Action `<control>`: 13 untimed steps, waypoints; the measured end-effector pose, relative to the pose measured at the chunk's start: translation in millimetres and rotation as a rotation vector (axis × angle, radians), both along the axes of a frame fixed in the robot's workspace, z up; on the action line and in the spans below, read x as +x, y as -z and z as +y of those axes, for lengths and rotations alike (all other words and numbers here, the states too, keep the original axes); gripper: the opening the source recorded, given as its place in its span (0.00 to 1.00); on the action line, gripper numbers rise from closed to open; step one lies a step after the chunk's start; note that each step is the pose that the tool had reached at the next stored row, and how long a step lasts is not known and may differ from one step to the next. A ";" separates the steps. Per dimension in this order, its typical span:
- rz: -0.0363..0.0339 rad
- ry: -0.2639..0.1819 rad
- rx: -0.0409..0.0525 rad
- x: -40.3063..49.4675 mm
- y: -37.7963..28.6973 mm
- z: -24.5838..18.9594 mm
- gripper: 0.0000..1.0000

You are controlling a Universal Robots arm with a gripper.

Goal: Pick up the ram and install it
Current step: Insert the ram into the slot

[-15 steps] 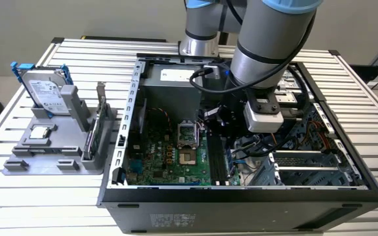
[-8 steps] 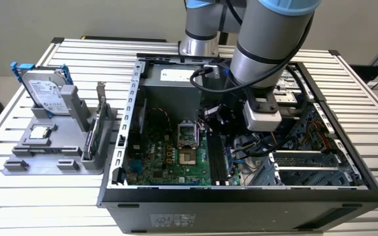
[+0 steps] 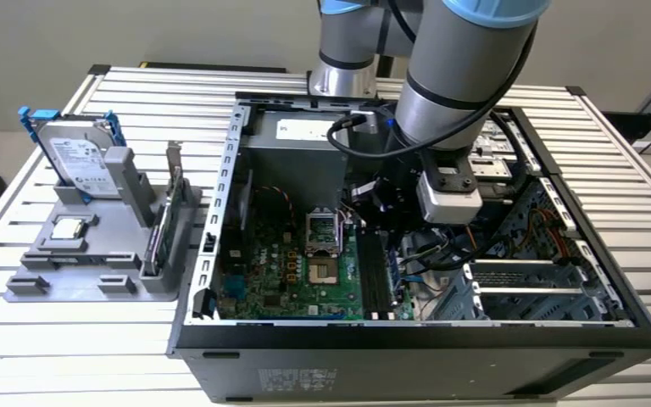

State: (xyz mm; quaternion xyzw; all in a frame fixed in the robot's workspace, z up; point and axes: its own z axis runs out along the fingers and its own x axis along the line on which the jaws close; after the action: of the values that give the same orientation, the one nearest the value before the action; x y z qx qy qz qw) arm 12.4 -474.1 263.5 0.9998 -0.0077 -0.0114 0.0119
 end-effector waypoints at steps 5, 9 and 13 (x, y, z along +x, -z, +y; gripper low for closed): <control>0.0000 0.000 0.0002 0.0 0.1 0.4 0.00; -0.0001 0.000 0.0003 0.1 1.2 2.2 0.00; -0.0001 0.000 0.0001 0.2 3.6 3.9 0.00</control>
State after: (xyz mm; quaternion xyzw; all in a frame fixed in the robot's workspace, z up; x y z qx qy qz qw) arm 12.6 -470.1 259.9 0.9998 -0.0077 -0.0113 0.0118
